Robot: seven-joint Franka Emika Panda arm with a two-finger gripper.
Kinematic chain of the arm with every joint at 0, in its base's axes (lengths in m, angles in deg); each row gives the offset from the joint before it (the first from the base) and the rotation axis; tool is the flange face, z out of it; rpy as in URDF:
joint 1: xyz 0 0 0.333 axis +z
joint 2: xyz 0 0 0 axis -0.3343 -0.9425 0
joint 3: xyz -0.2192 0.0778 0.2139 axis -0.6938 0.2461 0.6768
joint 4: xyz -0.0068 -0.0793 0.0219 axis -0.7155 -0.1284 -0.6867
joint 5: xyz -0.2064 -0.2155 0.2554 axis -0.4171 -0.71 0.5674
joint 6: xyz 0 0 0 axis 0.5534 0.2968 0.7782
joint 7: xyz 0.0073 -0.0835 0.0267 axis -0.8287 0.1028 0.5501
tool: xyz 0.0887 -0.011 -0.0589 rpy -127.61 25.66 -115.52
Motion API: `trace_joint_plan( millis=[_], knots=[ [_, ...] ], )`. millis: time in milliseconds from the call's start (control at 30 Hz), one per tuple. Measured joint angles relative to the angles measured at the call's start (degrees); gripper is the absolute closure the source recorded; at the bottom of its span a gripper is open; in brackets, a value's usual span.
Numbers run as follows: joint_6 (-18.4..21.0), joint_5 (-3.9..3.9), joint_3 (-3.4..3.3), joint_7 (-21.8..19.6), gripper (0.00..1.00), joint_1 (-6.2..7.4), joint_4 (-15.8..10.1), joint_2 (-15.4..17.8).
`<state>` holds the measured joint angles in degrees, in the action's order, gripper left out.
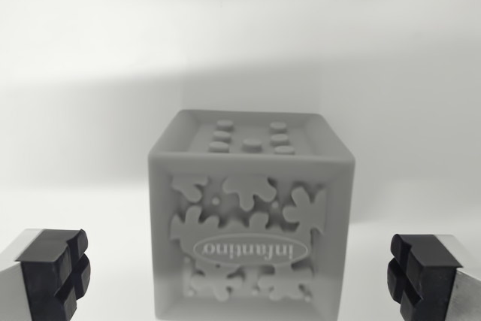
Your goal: Destack cube
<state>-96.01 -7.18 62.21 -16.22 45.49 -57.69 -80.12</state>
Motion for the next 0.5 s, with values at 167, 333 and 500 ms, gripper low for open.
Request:
trace_joint_plan(
  millis=[167, 333, 500],
  knots=[
    [1.6, -0.23, -0.4, -0.2, 0.0, 0.32, -0.4, 2.0],
    [3.4, -0.62, -0.81, -0.4, 0.0, 0.62, -0.8, 4.2],
    [5.5, -1.11, -1.22, -0.7, 0.0, 0.94, -1.0, 6.6]
  ],
)
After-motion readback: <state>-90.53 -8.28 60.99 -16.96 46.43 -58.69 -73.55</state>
